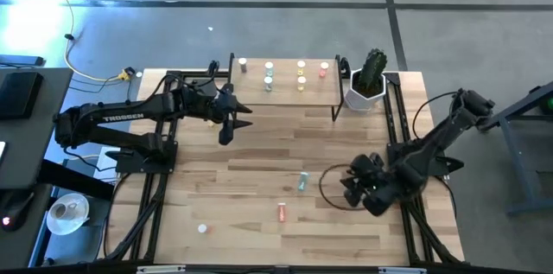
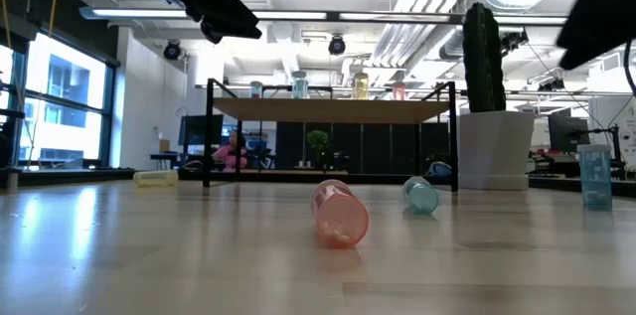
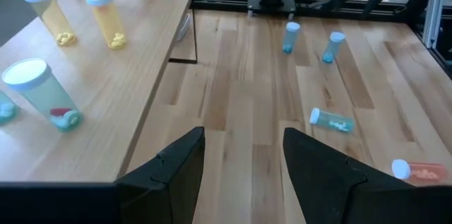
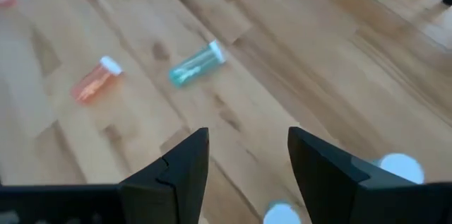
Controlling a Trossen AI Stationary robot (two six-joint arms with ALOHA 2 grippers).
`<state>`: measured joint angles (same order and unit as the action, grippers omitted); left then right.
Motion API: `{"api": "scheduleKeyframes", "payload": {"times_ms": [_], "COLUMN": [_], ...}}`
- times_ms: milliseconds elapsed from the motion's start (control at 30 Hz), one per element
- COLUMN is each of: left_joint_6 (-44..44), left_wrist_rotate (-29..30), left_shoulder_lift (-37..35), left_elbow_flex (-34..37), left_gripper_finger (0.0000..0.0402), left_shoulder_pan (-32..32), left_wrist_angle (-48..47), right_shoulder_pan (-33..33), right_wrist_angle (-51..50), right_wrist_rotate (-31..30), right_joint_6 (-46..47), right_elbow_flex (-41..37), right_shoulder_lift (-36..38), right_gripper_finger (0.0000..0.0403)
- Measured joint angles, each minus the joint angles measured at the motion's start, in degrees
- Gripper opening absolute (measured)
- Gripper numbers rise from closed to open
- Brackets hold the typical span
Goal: Pick and place medicine bottles onto shelf by color
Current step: Put the bottom right blue pill bottle on the shelf aligned with the other blue pill bottles
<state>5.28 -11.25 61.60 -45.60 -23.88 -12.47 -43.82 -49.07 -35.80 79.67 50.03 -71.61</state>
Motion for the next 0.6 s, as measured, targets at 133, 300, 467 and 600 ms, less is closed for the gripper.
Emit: {"api": "scheduleKeyframes", "payload": {"times_ms": [133,300,467,600], "left_joint_6": [0.7,-0.1,-0.7,-0.7], "left_wrist_rotate": [0.1,0.1,0.1,0.1], "left_shoulder_lift": [0.0,0.0,0.0,0.0], "left_elbow_flex": [0.0,0.0,0.0,0.0], "left_gripper_finger": [0.0182,0.0182,0.0182,0.0182], "left_shoulder_pan": [0.0,0.0,0.0,0.0], "left_wrist_angle": [0.0,0.0,0.0,0.0], "right_shoulder_pan": [-5.7,-11.6,-15.7,-18.2], "right_wrist_angle": [1.5,2.7,3.9,5.3], "right_wrist_rotate": [-4.4,-5.9,-6.2,-5.8], "right_joint_6": [3.1,8.2,12.5,15.3], "right_elbow_flex": [-1.7,-4.1,-8.1,-11.0], "right_shoulder_lift": [0.0,0.0,0.0,-0.1], "right_gripper_finger": [0.0185,0.0185,0.0185,0.0185]}}
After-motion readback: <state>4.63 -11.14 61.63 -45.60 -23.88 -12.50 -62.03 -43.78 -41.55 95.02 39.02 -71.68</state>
